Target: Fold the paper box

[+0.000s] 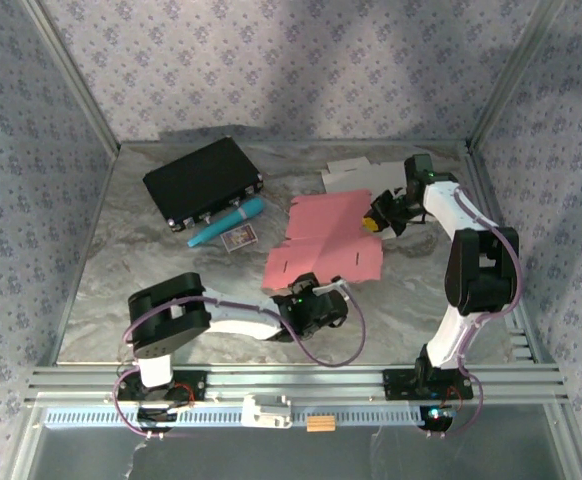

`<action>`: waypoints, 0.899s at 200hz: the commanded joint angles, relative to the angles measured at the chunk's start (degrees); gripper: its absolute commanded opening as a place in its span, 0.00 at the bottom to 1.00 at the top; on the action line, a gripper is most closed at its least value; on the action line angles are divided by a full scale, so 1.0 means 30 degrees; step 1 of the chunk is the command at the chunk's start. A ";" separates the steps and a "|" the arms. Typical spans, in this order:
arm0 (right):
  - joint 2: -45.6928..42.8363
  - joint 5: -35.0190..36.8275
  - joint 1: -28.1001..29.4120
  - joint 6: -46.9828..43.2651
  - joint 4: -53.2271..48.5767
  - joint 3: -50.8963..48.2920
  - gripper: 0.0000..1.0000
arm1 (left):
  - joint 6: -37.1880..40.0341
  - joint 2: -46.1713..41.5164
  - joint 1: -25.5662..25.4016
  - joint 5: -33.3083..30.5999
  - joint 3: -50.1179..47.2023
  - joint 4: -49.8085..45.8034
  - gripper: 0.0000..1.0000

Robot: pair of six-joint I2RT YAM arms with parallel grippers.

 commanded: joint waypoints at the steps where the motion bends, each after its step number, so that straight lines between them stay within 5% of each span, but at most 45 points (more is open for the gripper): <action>1: 0.0339 -0.0550 -0.0087 -0.0211 -0.0748 0.0505 0.00 | 0.0403 -0.1254 -0.0092 0.0524 0.0471 -0.0401 0.10; 63: 0.0325 -0.0104 -0.0205 -0.0756 -0.1708 0.1612 0.00 | 0.1100 -0.2592 -0.0136 0.0518 0.0637 -0.1243 0.00; 103: -0.1309 0.2001 -0.0534 -0.1350 -0.3564 0.3075 0.45 | 0.0629 -0.3218 -0.0023 0.0911 0.1041 -0.2371 0.00; 180: -1.0041 0.1814 -0.1427 0.0613 -0.2177 -0.4508 0.69 | -0.0888 -0.3743 0.0529 0.1662 0.1794 -0.4267 0.01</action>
